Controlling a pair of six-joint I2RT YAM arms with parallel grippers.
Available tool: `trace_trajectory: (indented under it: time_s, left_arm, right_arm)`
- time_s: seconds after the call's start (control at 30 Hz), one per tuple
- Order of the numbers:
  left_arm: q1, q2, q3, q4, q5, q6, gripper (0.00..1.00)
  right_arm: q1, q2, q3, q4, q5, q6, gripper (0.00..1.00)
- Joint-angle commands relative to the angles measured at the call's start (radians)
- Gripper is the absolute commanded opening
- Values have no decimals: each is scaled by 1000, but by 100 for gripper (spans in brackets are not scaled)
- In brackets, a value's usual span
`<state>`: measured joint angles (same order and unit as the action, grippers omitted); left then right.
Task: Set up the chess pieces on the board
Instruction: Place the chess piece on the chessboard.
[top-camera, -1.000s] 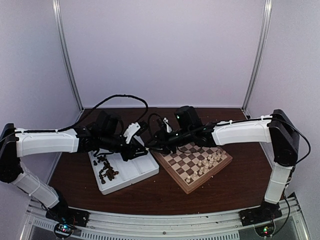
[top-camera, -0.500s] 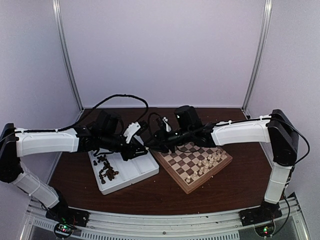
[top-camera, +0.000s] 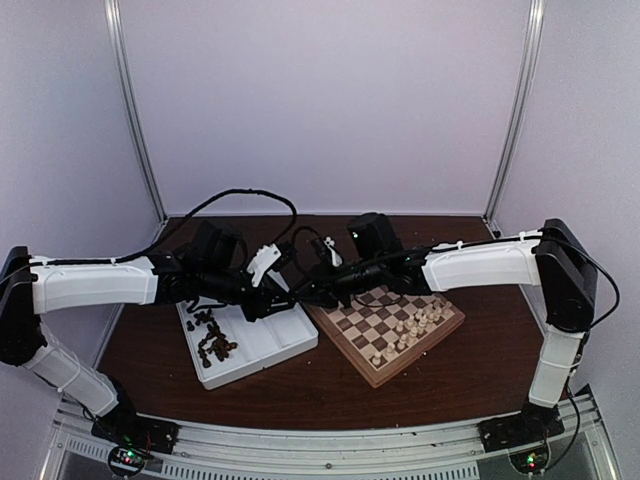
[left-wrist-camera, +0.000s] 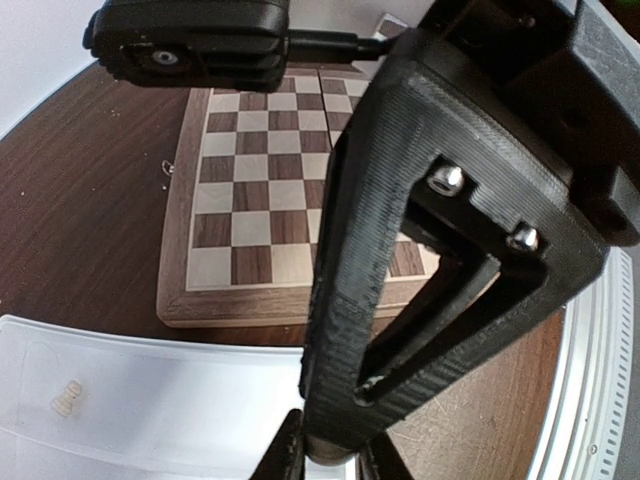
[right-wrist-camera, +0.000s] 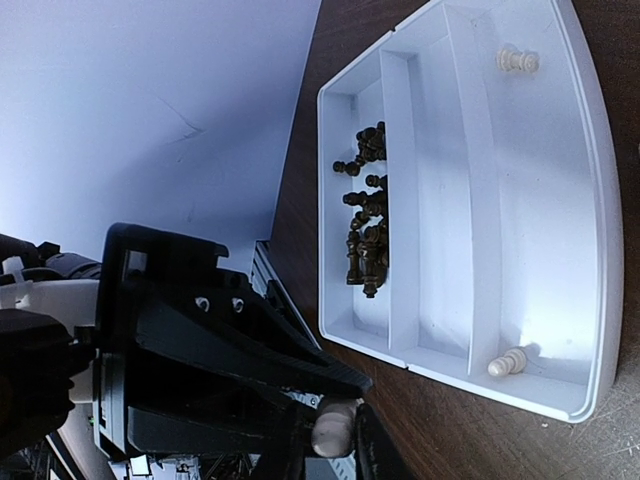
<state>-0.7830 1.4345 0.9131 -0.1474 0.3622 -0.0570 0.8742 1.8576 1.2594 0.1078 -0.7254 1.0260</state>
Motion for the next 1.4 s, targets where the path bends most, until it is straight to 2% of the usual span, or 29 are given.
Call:
trace_trajectory:
  time_s: [0.0, 0.17, 0.27, 0.47, 0.6, 0.8, 0.9, 1.03, 1.17, 1.37]
  left_arm:
    - [-6, -5, 32, 35, -4, 15, 17]
    - [-6, -10, 28, 35, -13, 14, 17]
    - [-6, -24, 13, 51, -25, 9, 25]
    - [-6, -100, -56, 104, -46, 3, 48]
    - [-6, -147, -90, 118, -67, 1, 52]
    - [-5, -188, -133, 130, -207, -47, 58]
    - [-5, -187, -137, 128, -278, -82, 66]
    - [-5, -181, -129, 122, -317, -107, 78]
    - [-4, -170, -124, 123, -373, -123, 96]
    - [-4, -160, -122, 117, -396, -148, 98]
  right_arm:
    - [10, 10, 3, -2, -17, -17, 14]
    - [9, 5, 3, -19, -6, -32, 9]
    - [10, -2, 12, -60, 18, -65, 3]
    - [8, -62, 87, -369, 200, -269, 0]
    - [6, -96, 114, -494, 289, -350, 0]
    - [6, -175, 52, -639, 463, -439, 0]
    - [10, -213, 28, -725, 578, -490, 0]
    - [15, -244, 1, -793, 655, -524, 0]
    - [15, -255, -27, -825, 698, -534, 0]
    - [14, -235, -33, -871, 754, -546, 0]
